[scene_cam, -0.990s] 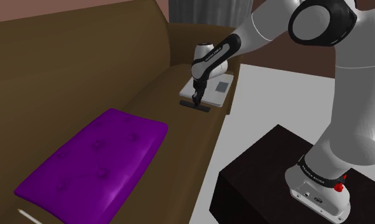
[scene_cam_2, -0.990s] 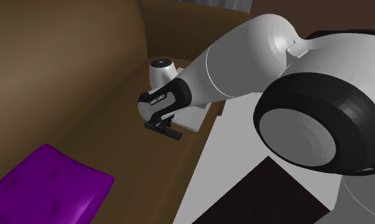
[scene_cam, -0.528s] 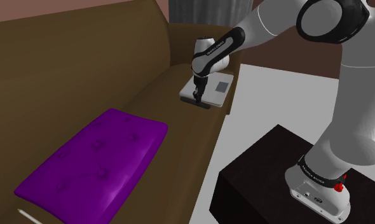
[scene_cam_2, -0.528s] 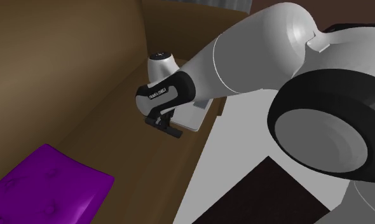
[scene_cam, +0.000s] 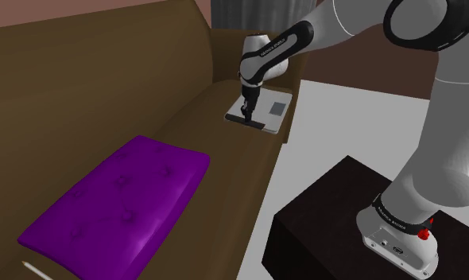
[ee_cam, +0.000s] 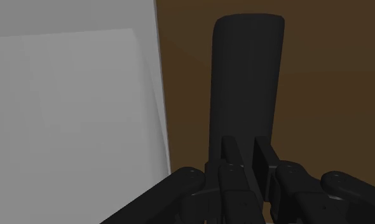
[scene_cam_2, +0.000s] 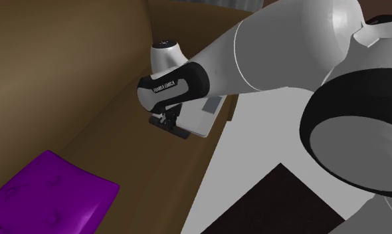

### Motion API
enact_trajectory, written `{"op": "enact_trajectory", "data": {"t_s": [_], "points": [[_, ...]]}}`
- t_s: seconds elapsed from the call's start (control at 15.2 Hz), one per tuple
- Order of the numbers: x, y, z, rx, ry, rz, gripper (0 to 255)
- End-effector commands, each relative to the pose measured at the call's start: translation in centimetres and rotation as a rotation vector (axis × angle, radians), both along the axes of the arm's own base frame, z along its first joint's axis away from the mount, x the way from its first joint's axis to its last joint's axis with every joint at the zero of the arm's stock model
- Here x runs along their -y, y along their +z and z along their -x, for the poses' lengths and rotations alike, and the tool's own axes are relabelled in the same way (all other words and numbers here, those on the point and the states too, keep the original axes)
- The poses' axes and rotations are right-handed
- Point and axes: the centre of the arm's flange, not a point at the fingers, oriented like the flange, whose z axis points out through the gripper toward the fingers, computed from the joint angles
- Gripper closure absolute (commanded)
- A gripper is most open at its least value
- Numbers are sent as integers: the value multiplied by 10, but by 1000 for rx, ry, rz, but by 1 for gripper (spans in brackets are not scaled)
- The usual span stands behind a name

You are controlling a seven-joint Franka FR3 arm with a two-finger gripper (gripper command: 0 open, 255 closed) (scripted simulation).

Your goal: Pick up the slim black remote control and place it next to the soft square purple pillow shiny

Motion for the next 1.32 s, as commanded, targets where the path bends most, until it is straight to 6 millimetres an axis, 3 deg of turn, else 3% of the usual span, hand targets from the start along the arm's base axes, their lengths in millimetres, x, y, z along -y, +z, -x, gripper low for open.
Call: {"op": "enact_trajectory", "data": {"t_s": [0.0,1.25], "points": [[2,11,0,0,0,0,255],[2,112,0,0,0,0,255]]}}
